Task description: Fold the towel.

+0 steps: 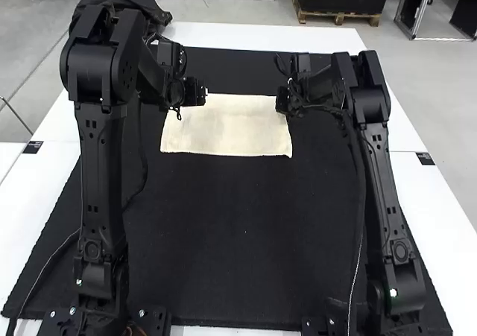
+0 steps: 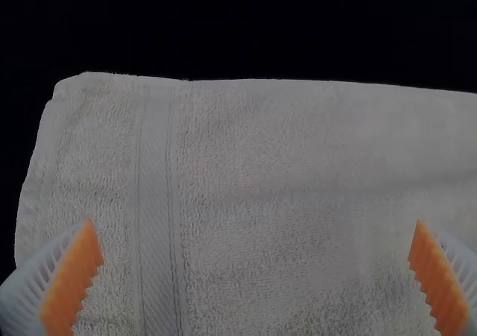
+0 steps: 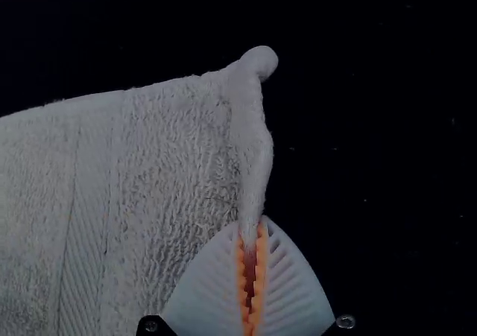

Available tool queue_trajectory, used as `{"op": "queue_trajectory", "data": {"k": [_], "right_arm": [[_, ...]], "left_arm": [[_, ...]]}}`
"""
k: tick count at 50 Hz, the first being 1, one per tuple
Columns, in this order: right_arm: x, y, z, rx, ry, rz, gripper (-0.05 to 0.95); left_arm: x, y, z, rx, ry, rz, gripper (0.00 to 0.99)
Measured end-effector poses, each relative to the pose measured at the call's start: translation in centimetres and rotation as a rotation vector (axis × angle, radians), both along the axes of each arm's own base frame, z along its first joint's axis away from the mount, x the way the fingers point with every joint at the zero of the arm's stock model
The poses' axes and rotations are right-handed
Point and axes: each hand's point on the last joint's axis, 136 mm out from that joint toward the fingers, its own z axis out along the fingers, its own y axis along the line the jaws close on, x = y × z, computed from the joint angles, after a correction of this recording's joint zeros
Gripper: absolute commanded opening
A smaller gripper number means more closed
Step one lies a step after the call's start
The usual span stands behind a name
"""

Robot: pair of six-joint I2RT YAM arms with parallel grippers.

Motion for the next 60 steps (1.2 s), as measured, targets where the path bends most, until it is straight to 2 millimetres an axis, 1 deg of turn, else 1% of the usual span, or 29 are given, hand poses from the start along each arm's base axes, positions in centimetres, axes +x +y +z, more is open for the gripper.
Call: {"op": "queue_trajectory", "data": {"k": [4, 7, 15, 20, 24, 33, 42, 49, 60], "right_arm": [[0.0, 0.1, 0.1, 0.007, 0.002, 0.001, -0.01], [0.0, 0.1, 0.1, 0.008, 0.003, 0.003, -0.01], [0.0, 0.2, 0.1, 0.009, 0.006, 0.004, -0.01], [0.0, 0.1, 0.1, 0.008, 0.006, 0.004, -0.01], [0.0, 0.2, 0.1, 0.009, 0.006, 0.004, -0.01], [-0.1, 0.2, 0.1, 0.009, 0.007, 0.004, -0.01], [-0.1, 0.2, 0.0, 0.01, 0.007, 0.007, -0.01], [-0.1, 0.2, 0.0, 0.011, 0.009, 0.007, -0.01], [-0.1, 0.2, 0.0, 0.015, 0.011, 0.011, -0.01]], "left_arm": [[0.0, 0.0, 0.0, 0.0, 0.0, 0.0, 0.969], [0.0, 0.0, -0.5, 0.0, 0.005, -0.001, 0.969], [-0.3, 0.1, -3.1, -0.003, 0.056, -0.005, 0.969], [-0.3, 0.6, -3.7, -0.007, 0.066, 0.001, 0.969], [-0.1, 1.2, -3.8, -0.01, 0.069, 0.008, 0.969], [1.2, 2.3, -3.5, -0.027, 0.058, 0.026, 0.969], [1.3, 2.5, -3.6, -0.03, 0.06, 0.028, 0.969], [1.9, 2.5, -3.5, -0.031, 0.052, 0.028, 0.969], [2.4, 3.8, -3.4, -0.035, 0.047, 0.049, 0.969]]}}
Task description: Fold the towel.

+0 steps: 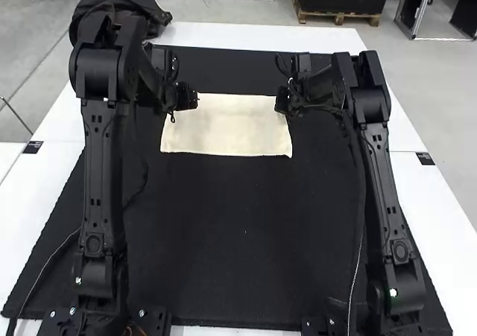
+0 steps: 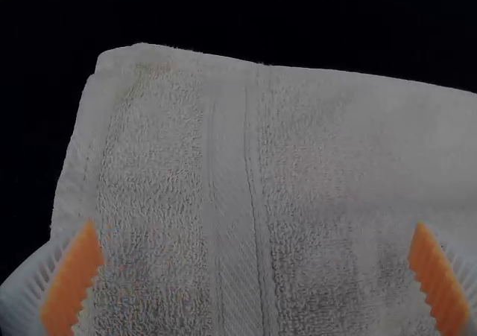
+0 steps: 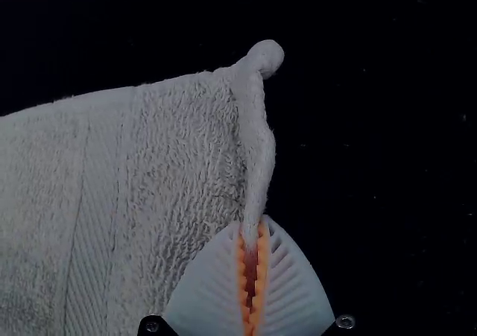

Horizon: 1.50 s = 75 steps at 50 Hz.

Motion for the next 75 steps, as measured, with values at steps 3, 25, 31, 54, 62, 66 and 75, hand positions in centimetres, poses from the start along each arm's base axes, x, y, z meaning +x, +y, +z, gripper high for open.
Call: {"op": "queue_trajectory", "data": {"k": [3, 25, 31, 54, 62, 66, 75], "right_arm": [[0.0, 0.0, 0.0, 0.0, 0.0, 0.001, -0.01], [-0.1, 0.0, -0.1, 0.0, 0.006, 0.004, -0.01], [-0.1, 0.0, -0.1, -0.001, 0.008, 0.005, -0.01], [-0.2, 0.0, -0.2, 0.007, 0.011, 0.012, -0.01], [-0.2, 0.0, -0.2, 0.007, 0.013, 0.013, -0.01], [-0.2, 0.0, -0.2, 0.008, 0.014, 0.013, -0.01], [-0.3, 0.1, -0.2, 0.009, 0.015, 0.015, -0.01]], "left_arm": [[0.0, 0.5, 0.0, 0.0, 0.0, 0.008, 0.969], [1.6, 3.3, 0.0, -0.004, -0.02, 0.048, 0.969], [2.0, 3.3, -1.4, -0.007, 0.003, 0.048, 0.969], [5.0, 3.7, -1.1, -0.013, -0.016, 0.042, 0.969], [5.5, 3.7, -2.3, -0.014, 0.004, 0.042, 0.969], [5.4, 3.7, -3.4, -0.016, 0.023, 0.043, 0.97], [5.8, 3.8, -3.6, -0.013, 0.021, 0.041, 0.969]]}}
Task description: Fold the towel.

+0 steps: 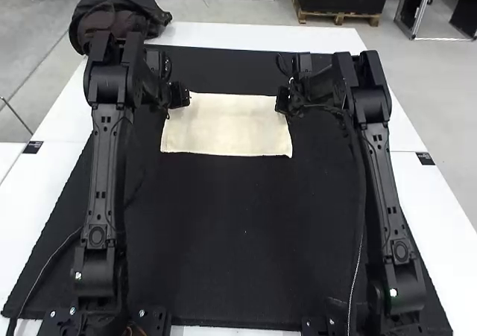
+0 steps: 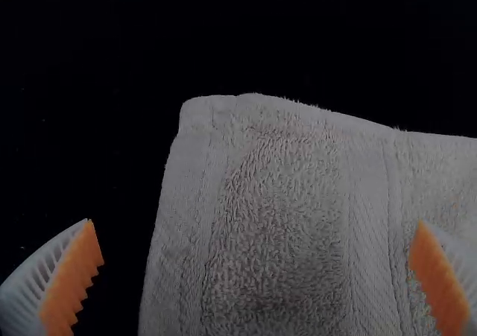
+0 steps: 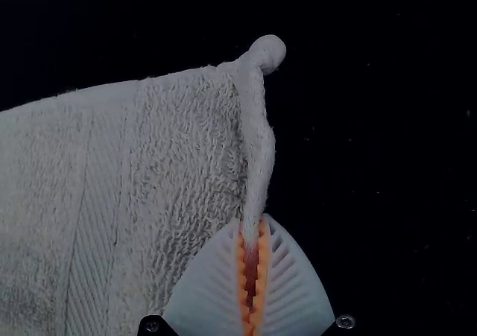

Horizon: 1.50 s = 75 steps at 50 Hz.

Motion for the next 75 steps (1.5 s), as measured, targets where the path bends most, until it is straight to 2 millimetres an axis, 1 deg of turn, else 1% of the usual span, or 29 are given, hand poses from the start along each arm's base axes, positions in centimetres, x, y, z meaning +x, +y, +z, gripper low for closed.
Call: {"op": "queue_trajectory", "data": {"k": [7, 9, 12, 13, 14, 16, 20, 24, 25, 26, 27, 28, 29, 37, 40, 44, 50, 54, 69, 75], "right_arm": [[0.0, 0.0, 0.0, 0.0, 0.0, 0.0, -0.01], [0.0, 0.0, 0.0, 0.0, 0.0, 0.0, -0.01], [0.0, 0.0, 0.0, 0.0, 0.001, 0.0, -0.01], [0.0, 0.0, 0.0, -0.001, 0.001, 0.0, -0.01], [0.0, 0.0, 0.0, 0.0, 0.002, 0.0, -0.01], [0.0, 0.0, 0.0, 0.0, 0.002, 0.0, -0.01], [0.0, 0.0, 0.0, 0.0, 0.002, 0.0, -0.01], [0.0, 0.0, 0.0, -0.001, 0.002, 0.0, -0.01], [0.0, 0.0, 0.0, 0.0, 0.003, 0.0, -0.01], [0.0, 0.0, 0.0, 0.0, 0.003, 0.0, -0.01], [0.0, 0.0, 0.0, 0.0, 0.003, 0.0, -0.01], [0.0, 0.0, 0.0, 0.0, 0.003, 0.0, -0.01], [0.0, 0.0, 0.0, 0.0, 0.003, 0.0, -0.01], [-0.1, 0.0, 0.0, 0.0, 0.003, 0.0, -0.01], [-0.1, 0.0, -0.1, -0.001, 0.004, 0.0, -0.01], [-0.1, 0.0, 0.0, -0.001, 0.005, 0.001, -0.01], [-0.1, 0.0, 0.0, -0.001, 0.007, 0.0, -0.01], [-0.1, 0.0, 0.0, -0.001, 0.008, 0.001, -0.01], [-0.2, 0.0, 0.0, -0.002, 0.012, 0.002, -0.01], [-0.6, 0.1, 0.1, 0.001, 0.018, 0.011, -0.01]], "left_arm": [[0.0, 0.0, -0.2, 0.0, 0.006, -0.001, 0.966], [0.0, 0.0, -0.2, 0.0, 0.008, -0.001, 0.946], [-0.1, 0.0, -0.4, 0.001, 0.015, -0.001, 0.856], [-0.1, 0.0, -0.4, 0.002, 0.02, 0.0, 0.792], [-0.1, 0.0, -0.4, 0.003, 0.02, 0.0, 0.769], [-0.1, 0.0, -0.4, 0.002, 0.022, 0.001, 0.756], [-0.1, 0.0, -0.4, 0.003, 0.024, 0.001, 0.662], [-0.4, 0.0, -0.7, 0.006, 0.043, -0.001, 0.626], [-0.4, 0.0, -0.8, 0.008, 0.048, -0.004, 0.546], [-0.4, 0.1, -0.8, 0.011, 0.05, -0.004, 0.423], [-0.5, 0.1, -0.9, 0.012, 0.05, -0.001, 0.284], [-0.5, 0.1, -0.9, 0.012, 0.052, -0.001, 0.095], [-0.5, 0.1, -0.9, 0.01, 0.052, -0.002, 0.015], [-0.4, -0.2, -0.8, -0.01, 0.046, -0.002, 0.023], [0.0, -0.1, -0.3, -0.013, 0.013, 0.003, 0.023], [-0.1, -0.1, -0.4, -0.016, 0.0, 0.007, 0.023], [-0.6, -0.1, -1.2, -0.02, 0.008, 0.009, 0.023], [-0.7, -0.1, -1.3, -0.02, 0.007, 0.01, 0.023], [-1.9, -0.2, -0.6, -0.02, 0.01, 0.009, 0.023], [-2.4, -0.2, -0.8, -0.021, 0.02, 0.009, 0.023]]}}
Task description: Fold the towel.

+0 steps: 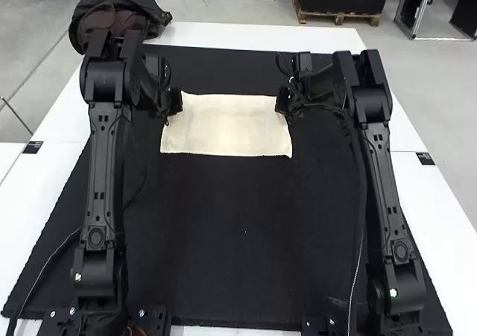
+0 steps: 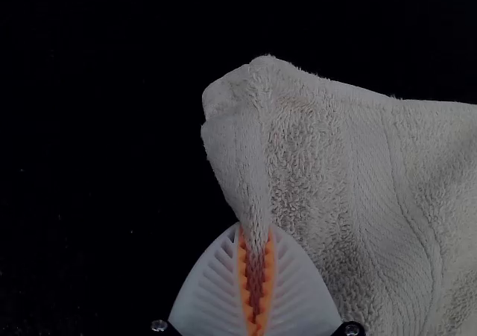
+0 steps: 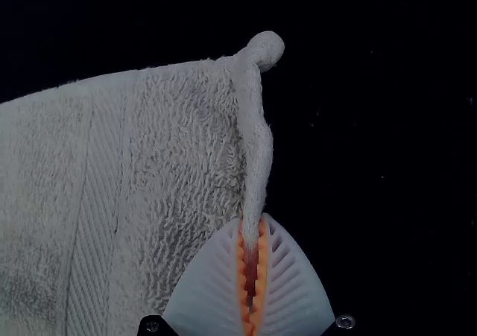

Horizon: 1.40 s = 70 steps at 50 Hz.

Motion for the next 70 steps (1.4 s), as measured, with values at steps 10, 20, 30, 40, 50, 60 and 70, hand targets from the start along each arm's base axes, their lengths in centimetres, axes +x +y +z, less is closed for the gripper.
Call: {"op": "queue_trajectory", "data": {"k": [10, 20, 30, 40, 50, 60, 70], "right_arm": [[-0.7, 0.0, 0.0, -0.003, 0.008, 0.011, -0.01], [-1.4, 0.0, 0.1, -0.002, 0.017, 0.022, -0.01], [-1.6, 0.0, 0.2, -0.002, 0.014, 0.024, -0.01], [-1.9, -0.1, 0.1, -0.001, 0.011, 0.025, -0.01], [-2.2, -0.1, 0.2, -0.001, 0.009, 0.026, -0.01], [-2.9, -0.3, 0.3, -0.002, 0.002, 0.026, -0.01], [-3.7, -0.5, 0.4, -0.004, 0.001, 0.025, -0.01]], "left_arm": [[-0.8, -0.1, 0.3, 0.006, 0.004, -0.005, 0.023], [-1.2, -0.1, 1.5, 0.011, -0.013, -0.007, 0.023], [-1.4, -0.1, 1.8, 0.014, -0.016, -0.009, 0.023], [-2.0, -0.2, 1.4, 0.019, -0.005, -0.014, 0.023], [-2.7, -0.3, 2.5, 0.032, -0.017, -0.023, 0.023], [-3.4, -1.1, 3.6, 0.046, -0.045, -0.045, 0.023], [-4.1, -1.6, 3.2, 0.051, -0.035, -0.056, 0.023]]}}
